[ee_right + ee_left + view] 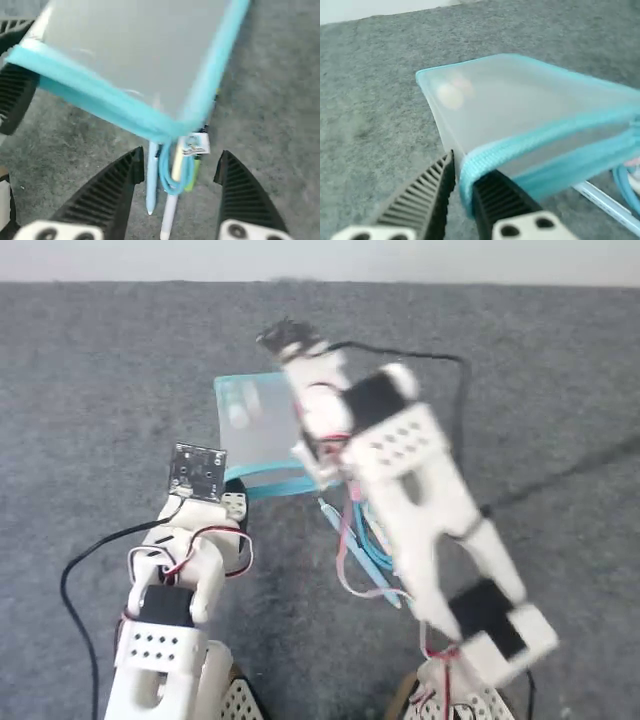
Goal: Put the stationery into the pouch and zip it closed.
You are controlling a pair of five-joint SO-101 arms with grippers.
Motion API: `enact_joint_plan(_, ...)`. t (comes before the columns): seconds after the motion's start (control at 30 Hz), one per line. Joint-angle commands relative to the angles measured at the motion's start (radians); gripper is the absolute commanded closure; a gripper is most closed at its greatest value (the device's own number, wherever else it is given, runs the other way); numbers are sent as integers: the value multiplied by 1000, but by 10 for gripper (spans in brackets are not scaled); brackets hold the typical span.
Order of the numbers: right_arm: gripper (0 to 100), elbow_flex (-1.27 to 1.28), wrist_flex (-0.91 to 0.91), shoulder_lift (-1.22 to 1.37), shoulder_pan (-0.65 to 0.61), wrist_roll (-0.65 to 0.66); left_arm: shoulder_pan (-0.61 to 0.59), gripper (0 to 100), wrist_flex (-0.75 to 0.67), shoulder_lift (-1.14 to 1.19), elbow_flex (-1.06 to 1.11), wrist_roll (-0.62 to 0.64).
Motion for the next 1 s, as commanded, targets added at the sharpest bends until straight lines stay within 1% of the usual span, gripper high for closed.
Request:
enact_joint_plan(0.0, 764, 210, 18, -171, 102, 91, -41, 989, -25, -8, -58, 5)
enact_joint_plan(0.1, 764, 493, -62, -243, 171, 163, -77, 989, -25, 0, -74, 6)
enact_joint_plan(0.2, 764, 769, -240, -306, 226, 192, -81, 989, -25, 0, -74, 6)
enact_joint_plan(0.27, 764, 922, -357, -338, 240, 193, -81, 989, -25, 0, -74, 6)
enact_joint_plan(0.37, 764, 1069, -479, -361, 242, 193, -81, 989, -25, 0, -74, 5)
enact_joint_plan(0.5, 764, 1148, -605, -364, 240, 186, -81, 989, -25, 0, -73, 5)
enact_joint_plan(0.57, 764, 1158, -639, -363, 239, 186, -81, 989, -23, 0, -71, 5)
enact_joint_plan(0.7, 767, 1157, -664, -363, 246, 187, -81, 989, -21, 0, -70, 5)
enact_joint_plan(0.83, 812, 1157, -691, -363, 285, 193, -81, 989, -20, 0, -70, 5)
enact_joint_plan(0.97, 818, 1158, -707, -332, 289, 192, -78, 989, -20, 0, -70, 5)
